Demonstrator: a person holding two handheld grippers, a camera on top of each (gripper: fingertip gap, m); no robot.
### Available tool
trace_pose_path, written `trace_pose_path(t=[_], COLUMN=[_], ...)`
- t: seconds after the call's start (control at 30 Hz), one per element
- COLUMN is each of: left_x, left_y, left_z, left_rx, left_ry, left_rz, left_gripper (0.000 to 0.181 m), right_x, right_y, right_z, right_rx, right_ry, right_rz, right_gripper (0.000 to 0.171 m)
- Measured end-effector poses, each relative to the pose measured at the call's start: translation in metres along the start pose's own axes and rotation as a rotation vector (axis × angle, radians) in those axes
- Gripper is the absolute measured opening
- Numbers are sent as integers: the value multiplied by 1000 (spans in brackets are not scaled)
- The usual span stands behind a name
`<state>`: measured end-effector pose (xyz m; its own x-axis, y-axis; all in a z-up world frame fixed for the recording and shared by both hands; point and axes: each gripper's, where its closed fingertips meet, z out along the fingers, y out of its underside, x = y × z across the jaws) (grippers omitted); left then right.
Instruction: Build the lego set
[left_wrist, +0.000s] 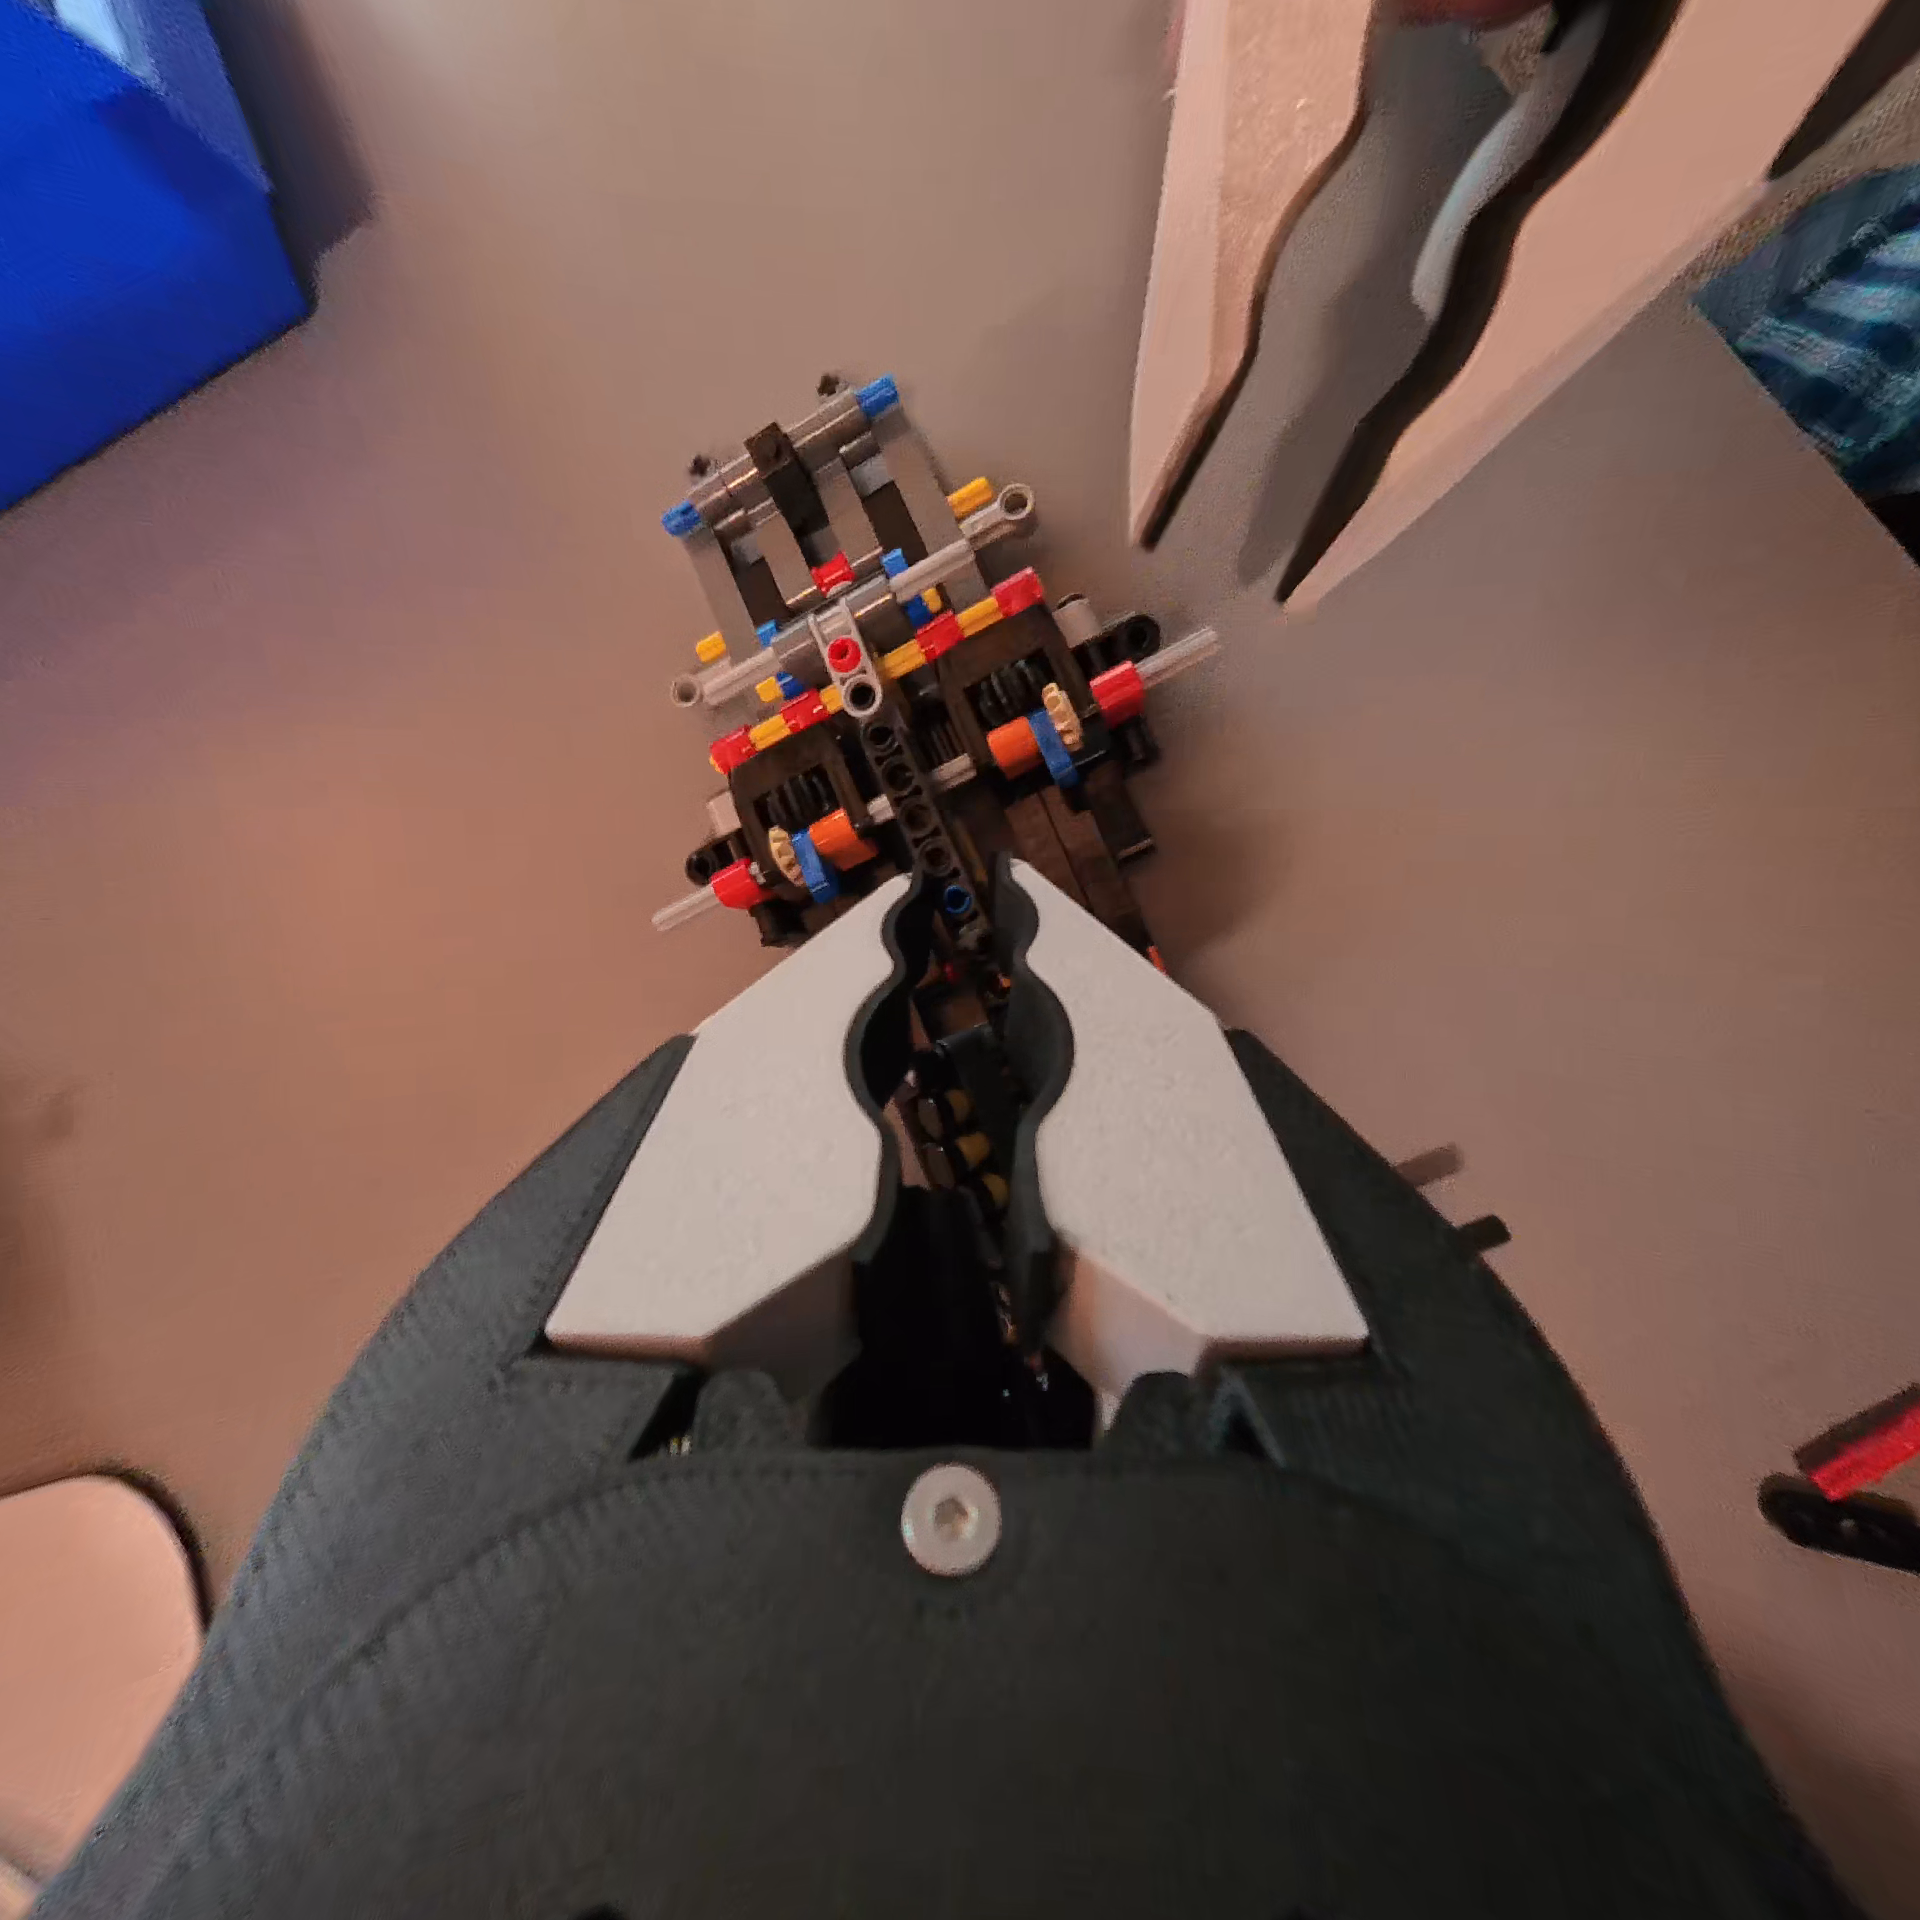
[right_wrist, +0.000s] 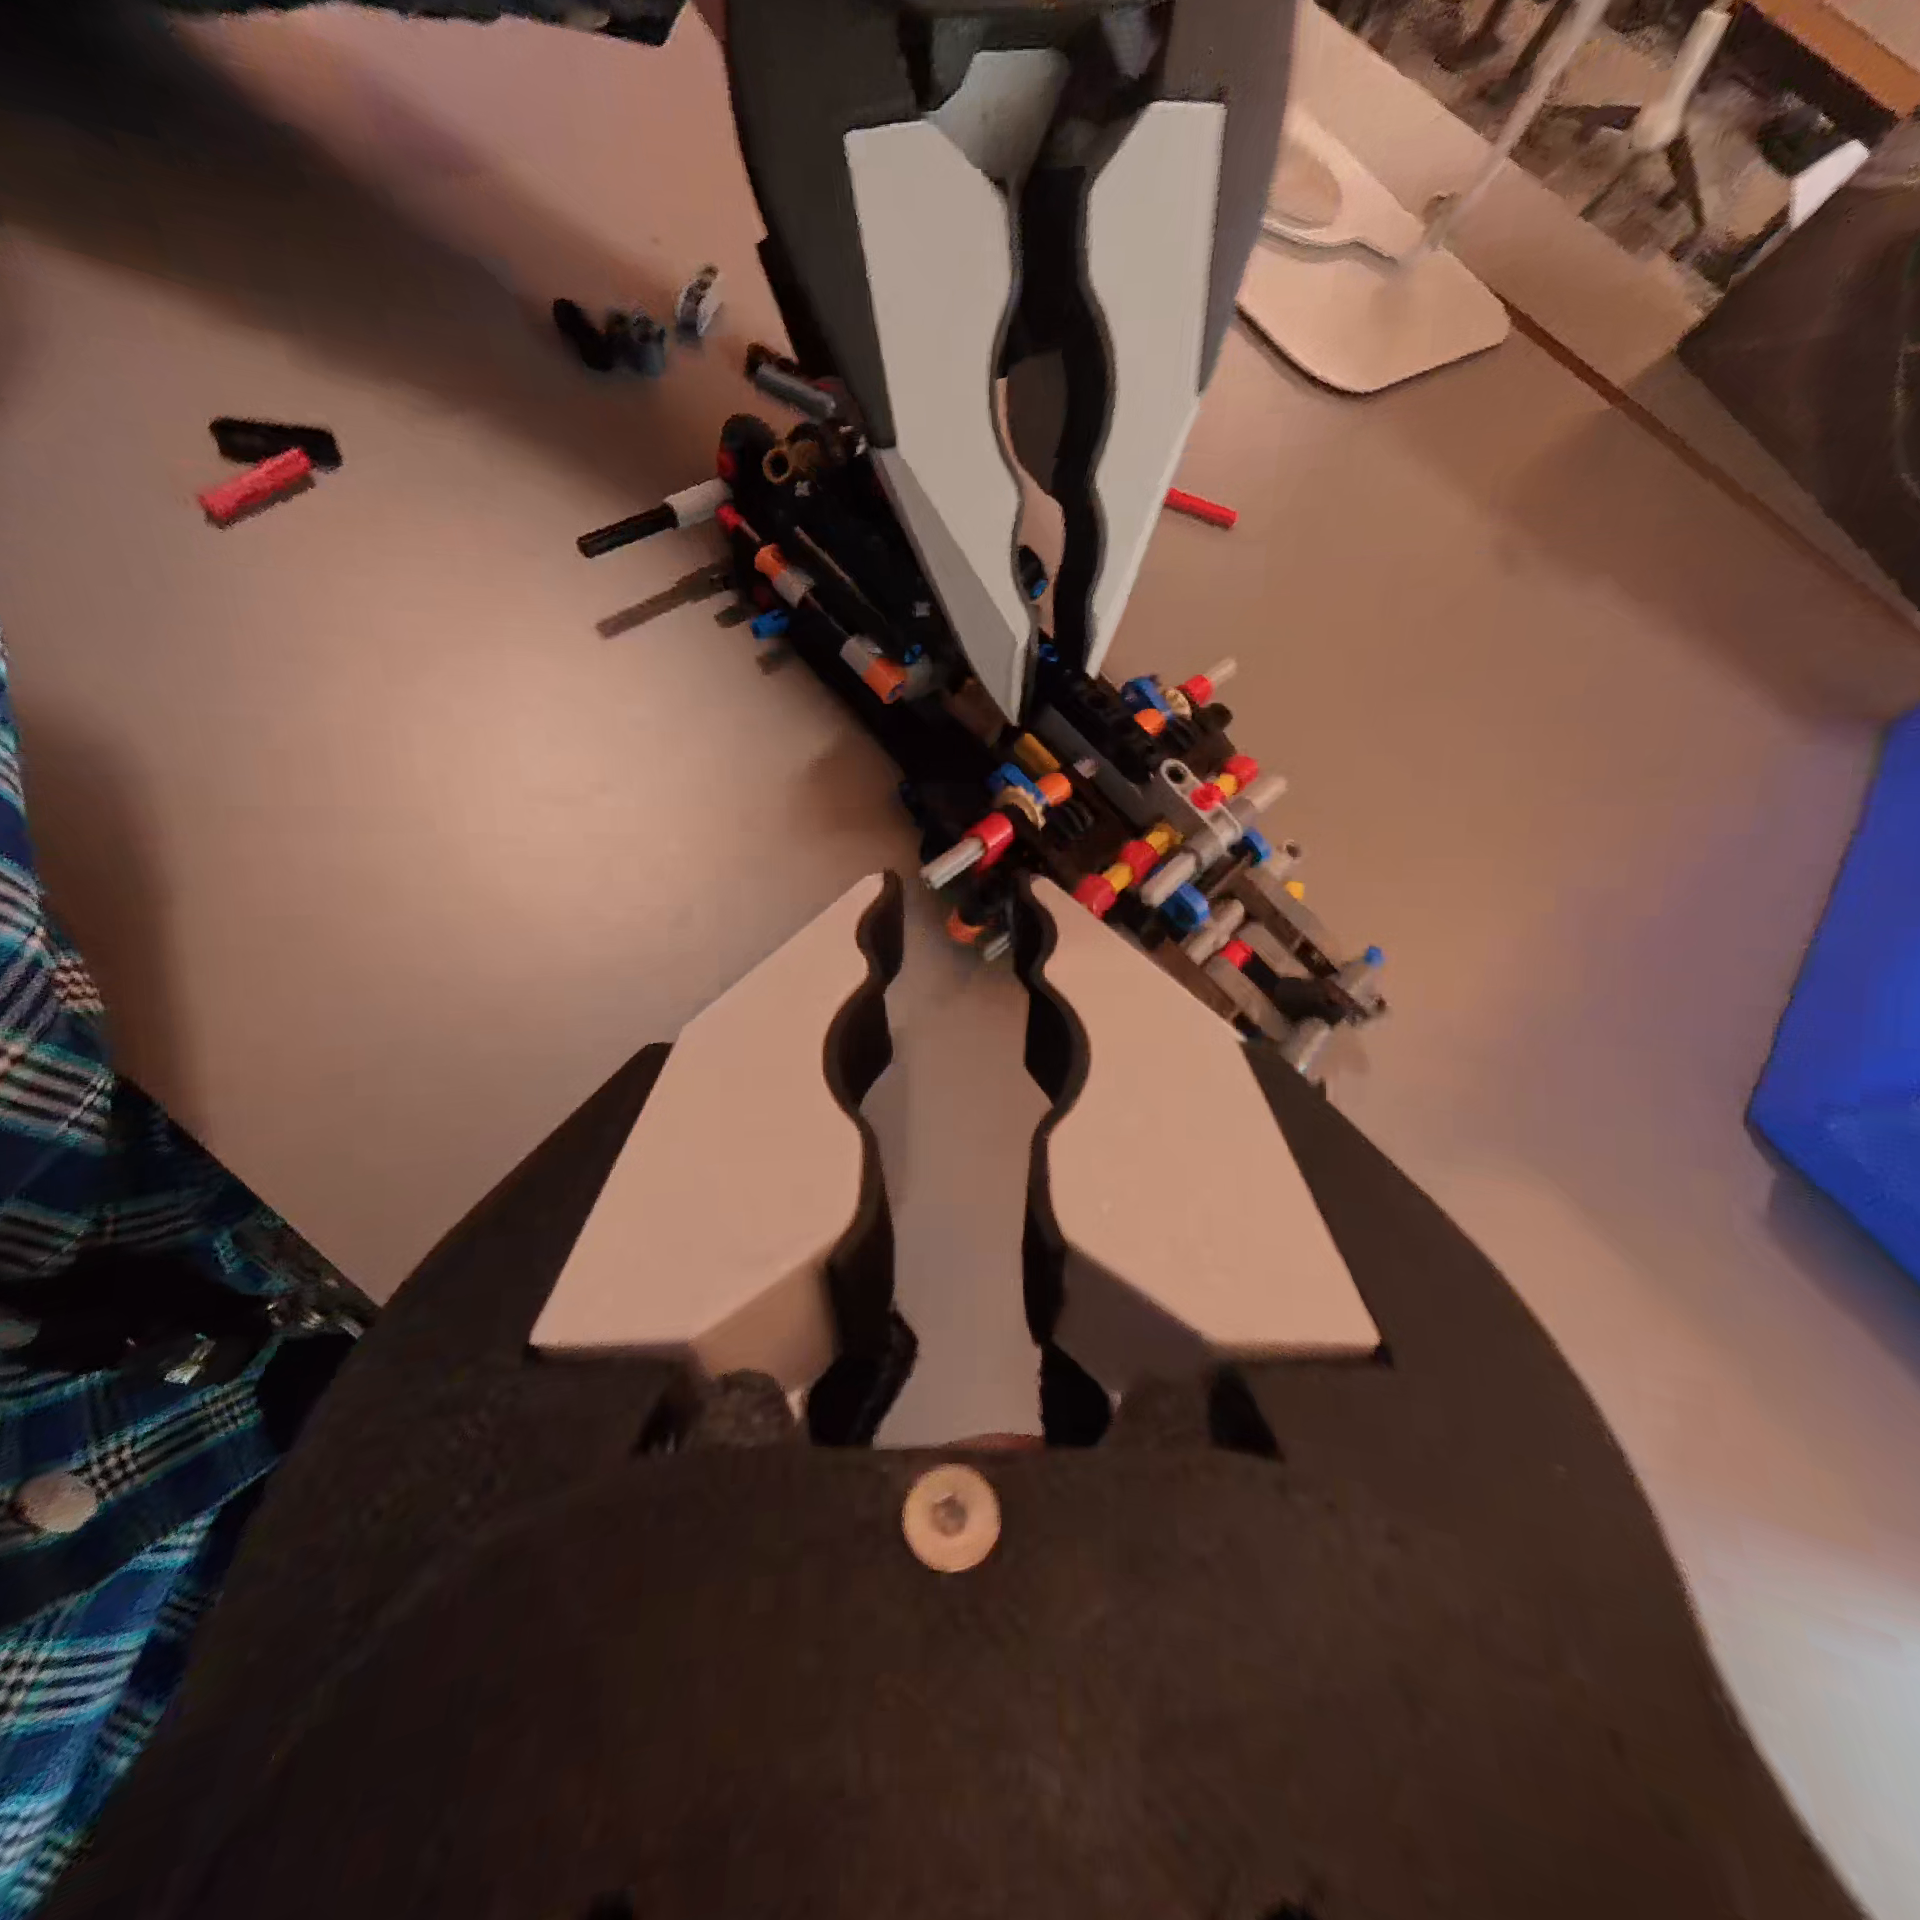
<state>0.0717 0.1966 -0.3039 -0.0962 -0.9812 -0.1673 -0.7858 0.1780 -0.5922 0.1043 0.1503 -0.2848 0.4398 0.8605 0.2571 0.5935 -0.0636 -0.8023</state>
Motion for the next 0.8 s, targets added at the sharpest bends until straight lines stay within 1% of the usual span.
trace_pose_path(t=[0.13,0.23,0.4,0.5,0.73,0.8], left_x=[-10,-10,-10,-11,-11,-11], left_y=[4,4,3,2,0,1], left_z=[-1,-1,-1,0,2,1], left_rx=[11,13,27,40,27,27], left_ry=[7,17,47,61,28,21], left_rz=[-121,-171,-252,-293,-331,-333], left_gripper=[10,9,9,10,11,11], right_x=[10,13,15,18,22,24], right_y=[5,8,13,11,14,14], right_z=[-6,-7,-3,-1,9,13], right_rx=[11,27,27,30,-12,-25], right_ry=[9,7,-4,-18,-7,-10], right_rz=[127,229,373,433,424,429], right_gripper=[27,29,39,37,35,39])
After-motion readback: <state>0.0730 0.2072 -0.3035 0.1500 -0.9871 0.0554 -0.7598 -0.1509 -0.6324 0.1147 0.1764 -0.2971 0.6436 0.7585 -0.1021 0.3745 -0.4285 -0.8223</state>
